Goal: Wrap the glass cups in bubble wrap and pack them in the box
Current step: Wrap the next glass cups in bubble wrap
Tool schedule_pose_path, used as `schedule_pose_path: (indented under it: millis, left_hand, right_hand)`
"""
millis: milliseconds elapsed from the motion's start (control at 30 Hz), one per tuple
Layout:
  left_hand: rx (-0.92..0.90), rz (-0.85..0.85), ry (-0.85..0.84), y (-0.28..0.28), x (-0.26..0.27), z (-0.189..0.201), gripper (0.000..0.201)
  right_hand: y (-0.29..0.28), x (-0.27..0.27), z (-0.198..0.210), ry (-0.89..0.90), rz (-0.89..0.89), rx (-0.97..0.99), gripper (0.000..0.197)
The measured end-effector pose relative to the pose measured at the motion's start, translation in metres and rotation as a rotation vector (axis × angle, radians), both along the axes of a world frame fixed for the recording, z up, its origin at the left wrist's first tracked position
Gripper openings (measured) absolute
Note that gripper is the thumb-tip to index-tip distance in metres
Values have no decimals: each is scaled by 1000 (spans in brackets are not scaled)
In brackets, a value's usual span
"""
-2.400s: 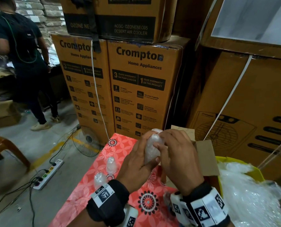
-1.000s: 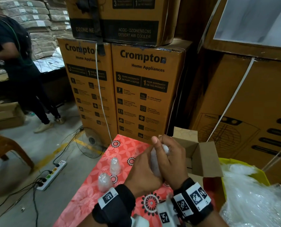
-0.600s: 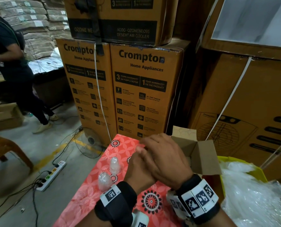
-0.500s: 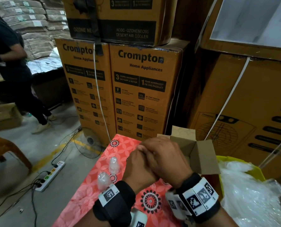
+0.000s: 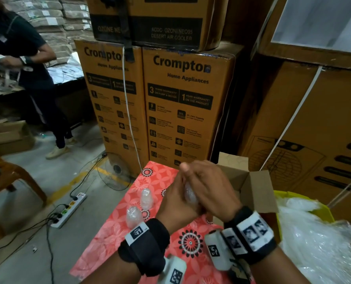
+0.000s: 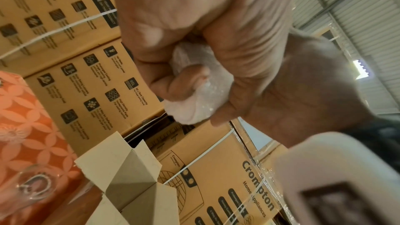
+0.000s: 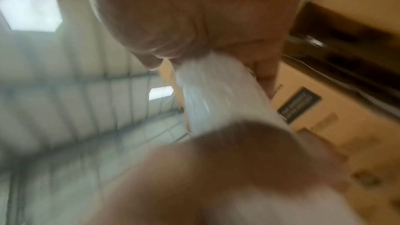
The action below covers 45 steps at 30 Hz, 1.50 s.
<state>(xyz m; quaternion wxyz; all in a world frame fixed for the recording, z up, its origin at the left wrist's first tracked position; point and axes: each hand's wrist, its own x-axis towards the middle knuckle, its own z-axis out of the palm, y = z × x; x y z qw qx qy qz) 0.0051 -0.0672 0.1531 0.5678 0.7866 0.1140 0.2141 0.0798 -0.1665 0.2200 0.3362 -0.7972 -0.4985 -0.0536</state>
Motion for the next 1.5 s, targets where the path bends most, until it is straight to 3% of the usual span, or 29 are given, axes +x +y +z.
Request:
schedule_pose_path:
  millis: [67, 100, 200, 267, 333, 400, 467, 533, 633, 667, 733, 867, 967, 1100, 1167, 1233, 1367, 1433, 1500]
  left_hand:
    - [-122, -50, 46, 7, -5, 0, 84]
    - [-118, -44, 80, 10, -8, 1, 89]
    - [-69, -33, 122, 17, -12, -2, 87]
    - [-69, -50, 121, 20, -13, -5, 88]
    - [-95, -79, 108, 25, -14, -9, 89]
    - [-65, -113, 89, 27, -17, -7, 96]
    - [-10, -145, 50, 31, -17, -10, 100]
    - [-76, -189, 8, 34, -18, -19, 98]
    - [-178, -222, 25, 42, -21, -34, 110]
    - [-187, -220, 11, 42, -23, -39, 111]
    - [-240, -203, -47, 41, -27, -53, 109]
    - [-303, -58, -107, 43, -35, -82, 92]
    - [-314, 14, -121, 46, -47, -98, 86]
    - [-301, 74, -80, 59, -63, -123, 82]
    - [-323, 65, -28, 64, -71, -132, 84]
    - [-357, 62, -7, 66, -80, -139, 84]
    - [-391, 158, 20, 67, -95, -150, 73]
    - [-371, 227, 27, 69, -101, -158, 74]
    - [-359, 247, 56, 71, -106, -170, 69]
  right_hand:
    - [-9, 5, 11, 438, 91, 80, 73]
    - [-14, 9, 16, 589, 106, 128, 77]
    - [-26, 18, 34, 743, 102, 165, 76]
    - [-33, 21, 42, 674, 171, 115, 52]
    - [-38, 22, 48, 487, 294, -16, 35]
    - [-38, 23, 43, 246, 392, -192, 54]
    - [-30, 18, 33, 71, 430, -326, 58]
    - [-23, 12, 24, 44, 434, -359, 46]
    - [-16, 0, 7, 2, 433, -355, 22]
    - [-14, -5, -1, -26, 413, -337, 19]
    - [-7, -18, -19, -80, 337, -272, 32]
    - [15, -40, -54, 41, 241, -55, 27]
    - [30, -51, -74, 374, 290, 125, 21]
    - [49, -55, -91, 702, 329, 93, 21]
    - [53, -51, -104, 675, 308, 6, 21]
    - [57, -51, -116, 526, 286, -178, 25]
    - [70, -65, -128, 383, 210, -448, 52]
    - [78, -72, -133, 390, 185, -492, 50]
    - [86, -77, -140, 447, 158, -510, 34]
